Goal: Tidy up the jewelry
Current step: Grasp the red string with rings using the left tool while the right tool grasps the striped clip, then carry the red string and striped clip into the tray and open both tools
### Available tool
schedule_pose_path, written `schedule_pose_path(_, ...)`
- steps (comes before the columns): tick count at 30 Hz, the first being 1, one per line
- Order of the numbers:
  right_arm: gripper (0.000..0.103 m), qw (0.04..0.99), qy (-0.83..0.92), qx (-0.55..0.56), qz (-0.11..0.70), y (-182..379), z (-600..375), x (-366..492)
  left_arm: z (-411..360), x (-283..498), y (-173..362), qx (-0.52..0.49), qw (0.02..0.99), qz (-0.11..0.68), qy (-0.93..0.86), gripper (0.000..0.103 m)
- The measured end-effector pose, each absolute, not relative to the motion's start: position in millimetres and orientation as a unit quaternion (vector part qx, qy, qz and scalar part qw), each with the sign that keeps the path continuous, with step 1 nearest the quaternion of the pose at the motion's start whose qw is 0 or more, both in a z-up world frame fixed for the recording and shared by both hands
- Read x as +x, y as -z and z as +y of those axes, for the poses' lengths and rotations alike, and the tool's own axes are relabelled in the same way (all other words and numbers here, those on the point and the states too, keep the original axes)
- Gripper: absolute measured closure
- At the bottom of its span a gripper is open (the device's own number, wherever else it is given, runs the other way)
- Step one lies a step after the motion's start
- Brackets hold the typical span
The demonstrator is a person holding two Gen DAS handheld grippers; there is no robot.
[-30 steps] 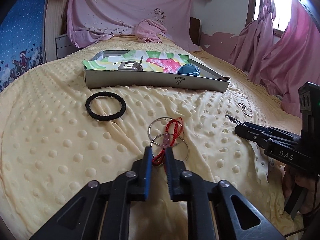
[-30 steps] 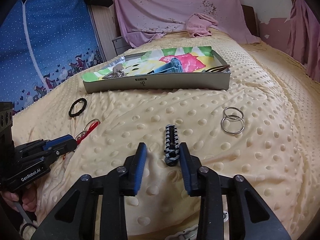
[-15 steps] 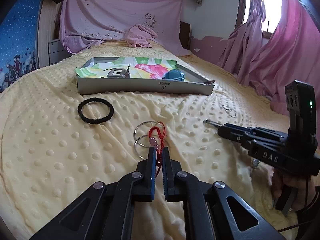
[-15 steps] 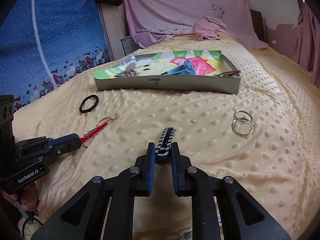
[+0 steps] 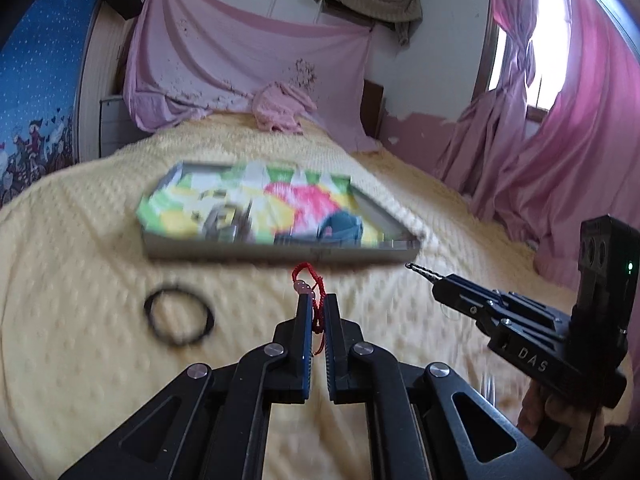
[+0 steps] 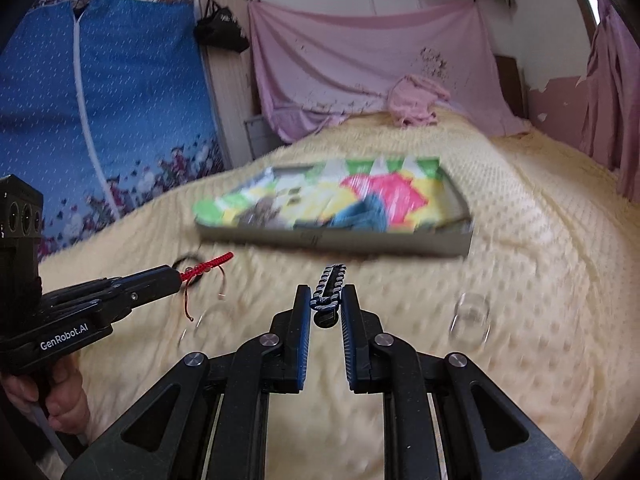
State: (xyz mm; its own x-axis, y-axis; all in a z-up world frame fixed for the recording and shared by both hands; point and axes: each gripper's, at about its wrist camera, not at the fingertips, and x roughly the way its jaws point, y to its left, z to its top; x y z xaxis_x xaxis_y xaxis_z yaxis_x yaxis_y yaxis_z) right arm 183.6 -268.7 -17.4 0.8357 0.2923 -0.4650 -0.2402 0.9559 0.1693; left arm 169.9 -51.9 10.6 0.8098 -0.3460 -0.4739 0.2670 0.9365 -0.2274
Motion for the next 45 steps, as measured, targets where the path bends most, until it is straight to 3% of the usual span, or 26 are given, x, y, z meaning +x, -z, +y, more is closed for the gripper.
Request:
schedule_pose_path(7, 0.090, 0.958, -0.101, 0.060, 0.260, 5.8, -281.2, 254.6, -69.8, 235.8, -30.2, -0.088, 0.955, 0.232, 0.165, 0.097)
schedule_pose_path(13, 0.090, 0.945, -0.080, 0.069, 0.308, 18.8, -284.6, 302.6, -77.5, 293.9, -14.1, -0.088, 0.945, 0.277, 0.151, 0.097)
schedule_pose_path(19, 0.089, 0.934, -0.074, 0.047, 0.345, 36.2, -274.5, 320.2, -84.0, 313.8, 6.6, -0.075, 0.931, 0.329, 0.141, 0.097)
schedule_pose_path(28, 0.088, 0.939, -0.065, 0.037, 0.336, 32.5, -278.5, 307.4, -75.5, 315.7, 18.6, -0.100, 0.920, 0.354, 0.132, 0.096)
schedule_pose_path(30, 0.082, 0.944, -0.057, 0.045, 0.322, 27.7, -285.2, 295.8, -74.4, 312.7, 17.5, -0.106, 0.919, 0.354, 0.134, 0.096)
schedule_pose_path(32, 0.062, 0.949, -0.050, 0.055, 0.306, 22.3, -293.1, 284.7, -73.9, 306.0, 15.2, -0.110, 0.921, 0.348, 0.138, 0.095)
schedule_pose_path(35, 0.059, 0.956, -0.040, 0.062, 0.283, 13.2, -303.0, 265.5, -74.9, 294.7, 10.0, -0.108, 0.926, 0.332, 0.144, 0.094)
schedule_pose_path(37, 0.058, 0.959, -0.039, 0.070, 0.271, 7.8, -309.1, 253.4, -76.9, 285.2, 6.0, -0.102, 0.930, 0.322, 0.148, 0.086)
schedule_pose_path(38, 0.055, 0.961, -0.037, 0.072, 0.266, 5.2, -311.3, 247.8, -77.3, 280.0, 4.1, -0.101, 0.931, 0.318, 0.148, 0.076)
schedule_pose_path(40, 0.049, 0.965, -0.033, 0.074, 0.250, -0.5, -314.3, 233.6, -73.7, 271.0, 0.2, -0.110, 0.933, 0.308, 0.147, 0.052)
schedule_pose_path(41, 0.042, 0.966, -0.032, 0.075, 0.244, -2.8, -315.2, 227.5, -70.7, 262.7, -2.8, -0.121, 0.937, 0.297, 0.141, 0.029)
schedule_pose_path(42, 0.038, 0.968, -0.031, 0.076, 0.237, -5.4, -316.2, 220.5, -68.4, 257.3, -5.6, -0.126, 0.940, 0.287, 0.134, 0.024)
schedule_pose_path(45, 0.026, 0.972, -0.027, 0.079, 0.220, -12.0, -318.0, 200.0, -64.8, 237.2, -14.9, -0.124, 0.947, 0.264, 0.136, 0.023)
